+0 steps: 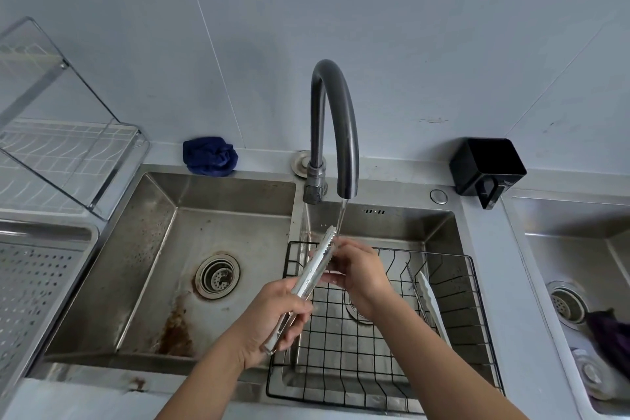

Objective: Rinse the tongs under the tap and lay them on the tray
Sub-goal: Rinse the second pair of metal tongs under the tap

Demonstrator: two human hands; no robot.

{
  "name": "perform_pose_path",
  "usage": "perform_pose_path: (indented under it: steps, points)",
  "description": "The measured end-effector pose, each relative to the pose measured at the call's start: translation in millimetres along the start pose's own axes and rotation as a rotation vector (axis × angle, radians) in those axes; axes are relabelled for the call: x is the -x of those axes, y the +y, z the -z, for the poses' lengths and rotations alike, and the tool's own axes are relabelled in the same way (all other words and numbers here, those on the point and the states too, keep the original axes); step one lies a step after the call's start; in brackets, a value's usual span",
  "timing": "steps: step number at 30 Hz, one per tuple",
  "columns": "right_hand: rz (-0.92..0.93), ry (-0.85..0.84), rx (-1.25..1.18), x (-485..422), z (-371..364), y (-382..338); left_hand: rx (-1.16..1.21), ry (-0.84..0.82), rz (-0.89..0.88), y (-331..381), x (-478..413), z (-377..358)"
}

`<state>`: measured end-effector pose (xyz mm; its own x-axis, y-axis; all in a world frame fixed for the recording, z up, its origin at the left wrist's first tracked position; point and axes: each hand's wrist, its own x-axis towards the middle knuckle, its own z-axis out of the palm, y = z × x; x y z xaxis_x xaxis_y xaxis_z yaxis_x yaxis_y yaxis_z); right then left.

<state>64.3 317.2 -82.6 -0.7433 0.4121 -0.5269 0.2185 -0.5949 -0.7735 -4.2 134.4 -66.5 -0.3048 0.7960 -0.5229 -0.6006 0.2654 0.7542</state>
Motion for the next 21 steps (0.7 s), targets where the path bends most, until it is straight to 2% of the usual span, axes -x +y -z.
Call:
perform_pose_path:
  steps: [3,9,13,16,19,21]
  points:
    - [0.002,-0.041,-0.008,1.6,0.6,1.3,-0.013,0.017,0.001,0.2,0.0,1.6]
    - [0.011,0.008,0.069,1.0,-3.0,-0.4,-0.021,0.019,0.006,-3.5,1.0,2.1]
    - [-0.026,-0.067,-0.092,3.5,-1.7,-0.8,-0.004,0.046,0.002,-4.7,-5.5,4.0]
    - [0.089,-0.044,-0.032,5.0,-0.3,-3.2,-0.090,0.186,0.014,-4.9,-18.0,1.7]
    - [0.247,0.056,0.107,6.1,-5.0,-9.3,-0.332,0.418,-0.024,-7.5,-38.5,-5.7]
    - [0.313,0.095,0.247,5.9,-10.1,-11.9,-0.399,0.460,-0.082,-7.8,-53.0,-16.7]
